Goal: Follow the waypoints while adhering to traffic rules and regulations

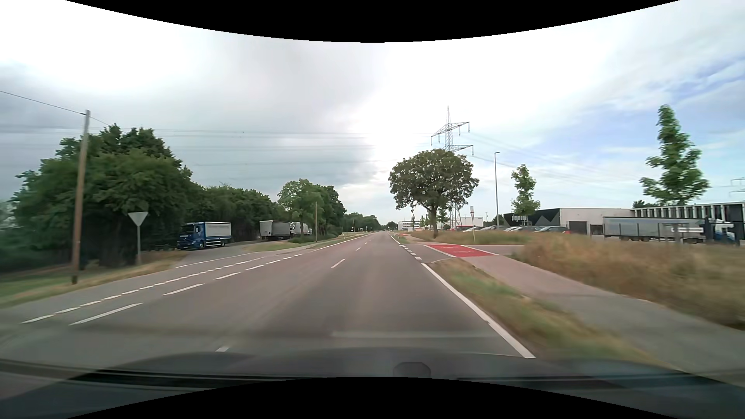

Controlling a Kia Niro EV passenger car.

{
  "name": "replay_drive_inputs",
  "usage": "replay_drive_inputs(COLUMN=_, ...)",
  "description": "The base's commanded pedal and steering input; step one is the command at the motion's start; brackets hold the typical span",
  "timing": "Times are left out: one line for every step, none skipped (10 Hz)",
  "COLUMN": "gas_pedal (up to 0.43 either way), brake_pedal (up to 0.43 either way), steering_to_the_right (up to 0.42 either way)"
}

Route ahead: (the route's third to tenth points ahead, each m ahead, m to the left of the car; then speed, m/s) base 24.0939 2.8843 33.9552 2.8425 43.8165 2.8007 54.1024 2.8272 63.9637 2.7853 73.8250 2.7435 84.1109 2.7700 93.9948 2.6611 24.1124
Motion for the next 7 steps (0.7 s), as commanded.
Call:
replay_drive_inputs(gas_pedal=0.177, brake_pedal=0.000, steering_to_the_right=-0.003)
replay_drive_inputs(gas_pedal=0.177, brake_pedal=0.000, steering_to_the_right=-0.003)
replay_drive_inputs(gas_pedal=0.177, brake_pedal=0.000, steering_to_the_right=-0.003)
replay_drive_inputs(gas_pedal=0.177, brake_pedal=0.000, steering_to_the_right=-0.002)
replay_drive_inputs(gas_pedal=0.177, brake_pedal=0.000, steering_to_the_right=-0.002)
replay_drive_inputs(gas_pedal=0.177, brake_pedal=0.000, steering_to_the_right=-0.002)
replay_drive_inputs(gas_pedal=0.177, brake_pedal=0.000, steering_to_the_right=-0.003)
